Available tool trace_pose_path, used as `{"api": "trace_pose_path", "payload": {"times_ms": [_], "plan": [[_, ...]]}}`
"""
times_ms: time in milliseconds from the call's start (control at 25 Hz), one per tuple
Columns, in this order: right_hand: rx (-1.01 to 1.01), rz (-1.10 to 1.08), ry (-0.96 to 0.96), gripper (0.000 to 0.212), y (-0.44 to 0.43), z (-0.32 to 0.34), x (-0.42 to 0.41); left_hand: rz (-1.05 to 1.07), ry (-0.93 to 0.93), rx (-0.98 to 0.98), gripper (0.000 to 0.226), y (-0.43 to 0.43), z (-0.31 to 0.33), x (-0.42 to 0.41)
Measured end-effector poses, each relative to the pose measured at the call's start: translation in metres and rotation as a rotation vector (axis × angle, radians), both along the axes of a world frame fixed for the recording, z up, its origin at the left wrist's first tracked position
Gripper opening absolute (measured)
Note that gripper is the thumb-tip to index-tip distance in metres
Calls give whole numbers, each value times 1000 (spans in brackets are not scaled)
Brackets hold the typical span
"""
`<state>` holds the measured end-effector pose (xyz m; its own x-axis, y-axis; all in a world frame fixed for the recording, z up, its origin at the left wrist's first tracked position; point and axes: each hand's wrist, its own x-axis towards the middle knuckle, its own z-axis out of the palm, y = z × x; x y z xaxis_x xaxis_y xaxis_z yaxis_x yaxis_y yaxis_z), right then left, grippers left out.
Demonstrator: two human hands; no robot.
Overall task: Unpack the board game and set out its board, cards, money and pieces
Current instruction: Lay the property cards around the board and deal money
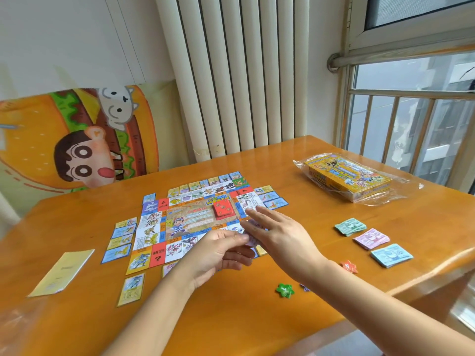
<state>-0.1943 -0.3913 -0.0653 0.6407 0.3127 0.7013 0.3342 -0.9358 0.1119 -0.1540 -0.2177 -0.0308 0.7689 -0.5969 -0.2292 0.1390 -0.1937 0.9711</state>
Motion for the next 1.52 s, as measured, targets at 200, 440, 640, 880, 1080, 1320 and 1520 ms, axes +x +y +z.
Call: {"api": "trace_pose_path", "payload": {"times_ms": [200,440,640,880,1080,1320,1520], "plan": [[511,-23,447,51,16,17,-6,7,-229,164,17,31,-7,-3],[769,43,579,25,46,21,-13,-10,-351,208,16,61,-18,-2],[1150,99,588,19,70,16,-12,-25,-72,-6,21,69,-26,-2],[1099,36,659,14,84,11,-12,-149,-73,69,18,81,-33,-2],[1033,-23,738,19,84,14,-13,-120,-178,142,6,81,-35,-3],[957,-94,776,8,71,11,-8,10,-144,86,27,86,-31,1],[767,-221,822,9,71,-4,-1,313,-92,-31,29,102,-25,17]]}}
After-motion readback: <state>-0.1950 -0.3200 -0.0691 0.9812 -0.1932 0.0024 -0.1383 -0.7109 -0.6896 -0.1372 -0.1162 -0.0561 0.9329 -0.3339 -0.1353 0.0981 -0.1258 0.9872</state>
